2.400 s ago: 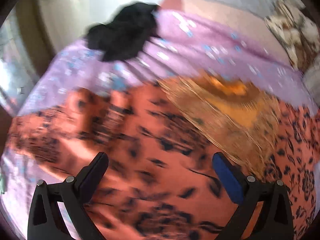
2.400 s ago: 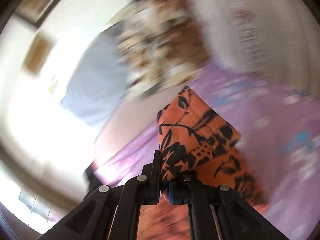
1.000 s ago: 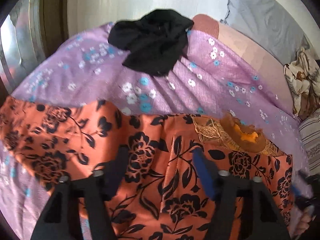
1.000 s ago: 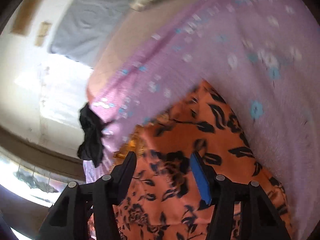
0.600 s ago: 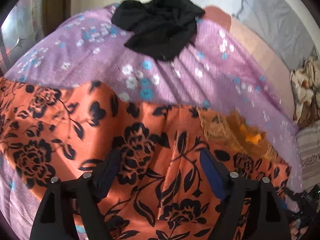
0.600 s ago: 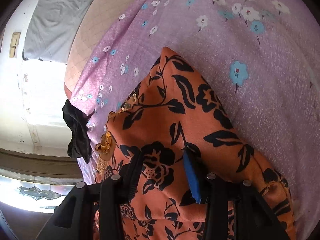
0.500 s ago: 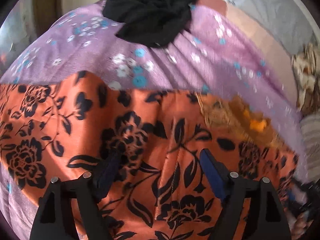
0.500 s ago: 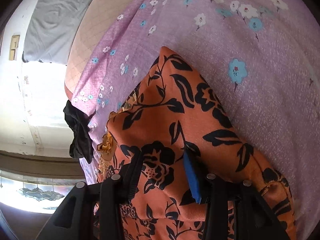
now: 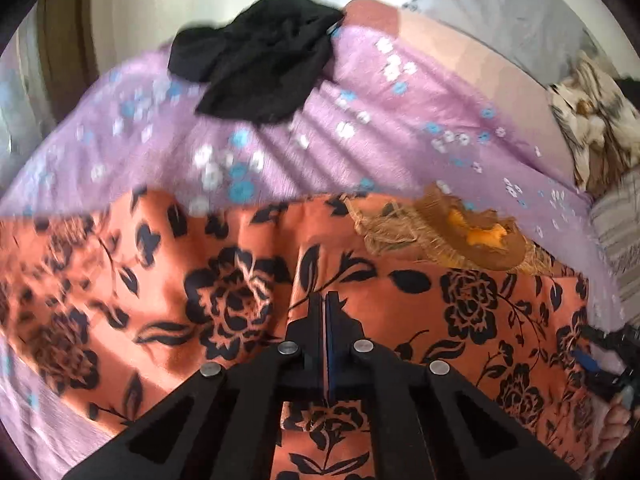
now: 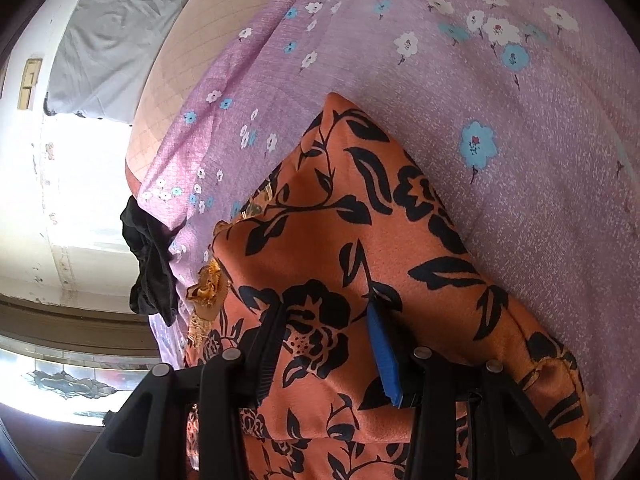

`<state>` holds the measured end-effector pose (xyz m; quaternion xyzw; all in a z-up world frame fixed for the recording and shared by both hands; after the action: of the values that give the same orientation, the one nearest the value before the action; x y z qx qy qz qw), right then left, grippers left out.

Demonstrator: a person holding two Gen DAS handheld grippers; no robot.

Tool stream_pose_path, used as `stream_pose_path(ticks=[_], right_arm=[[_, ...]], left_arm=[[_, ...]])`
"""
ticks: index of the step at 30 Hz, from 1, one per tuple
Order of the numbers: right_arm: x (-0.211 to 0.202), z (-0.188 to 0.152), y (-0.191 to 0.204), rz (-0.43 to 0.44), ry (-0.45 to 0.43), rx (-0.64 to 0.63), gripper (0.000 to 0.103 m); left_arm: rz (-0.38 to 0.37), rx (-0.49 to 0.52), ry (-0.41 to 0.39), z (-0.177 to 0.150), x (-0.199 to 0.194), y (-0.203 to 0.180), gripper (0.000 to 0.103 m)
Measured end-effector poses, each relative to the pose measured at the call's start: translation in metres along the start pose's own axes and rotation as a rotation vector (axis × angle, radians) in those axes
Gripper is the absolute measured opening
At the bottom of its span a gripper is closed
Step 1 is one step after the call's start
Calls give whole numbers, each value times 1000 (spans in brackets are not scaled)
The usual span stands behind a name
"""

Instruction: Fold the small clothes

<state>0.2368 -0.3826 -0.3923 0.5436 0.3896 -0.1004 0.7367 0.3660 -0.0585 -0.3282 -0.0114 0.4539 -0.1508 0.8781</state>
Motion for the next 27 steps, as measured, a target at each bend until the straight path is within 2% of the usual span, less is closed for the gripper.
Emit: stream_pose_path(ticks=[3, 6, 8, 10, 12, 14, 17, 22, 24, 26, 27], right_arm=[[0, -1, 0, 1, -6, 4, 46], [0, -1, -1, 3, -13, 7, 46], [0, -2, 0, -3, -18, 0, 46], [1, -3, 1, -7, -20, -6, 46], [1, -3, 2, -16, -21, -14, 47], [0, -3, 4, -23, -28, -23, 48], [-5, -4, 12, -6, -56, -37, 51], [-14, -2, 27, 18, -114, -102, 52], [-5, -3, 21, -5, -77, -95, 54], [11, -7, 11, -38, -11, -68, 54], [9, -6, 10, -30, -25, -65, 54]], left_arm=[[-5, 31, -16, 1, -6, -4, 1], [-10, -9, 54, -6, 9, 5, 9], [-42, -26, 104, -13, 21, 6, 13], [-44, -18, 87, -13, 19, 3, 13], [-104, -20, 95, -13, 18, -4, 13], [-153, -12, 96, -14, 17, -13, 6], [-137, 44, 88, -17, 16, -21, 5], [-139, 33, 130, -21, 25, -21, 6], [-147, 29, 123, -21, 23, -20, 6], [-170, 25, 118, -23, 19, -23, 1], [-177, 32, 113, -24, 17, -26, 1]])
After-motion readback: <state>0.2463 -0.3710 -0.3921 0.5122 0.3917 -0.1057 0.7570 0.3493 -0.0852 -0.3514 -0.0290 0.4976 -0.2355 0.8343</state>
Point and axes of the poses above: each gripper's, at about its wrist camera, not at the fingertips, and x roughly the way its jaws point, y to its left, z to its top, the point moved 7 cm from there along x, roughly the way its jaws point, and after that the axes turned 2 degrees about -z, right-handed, at the moved point
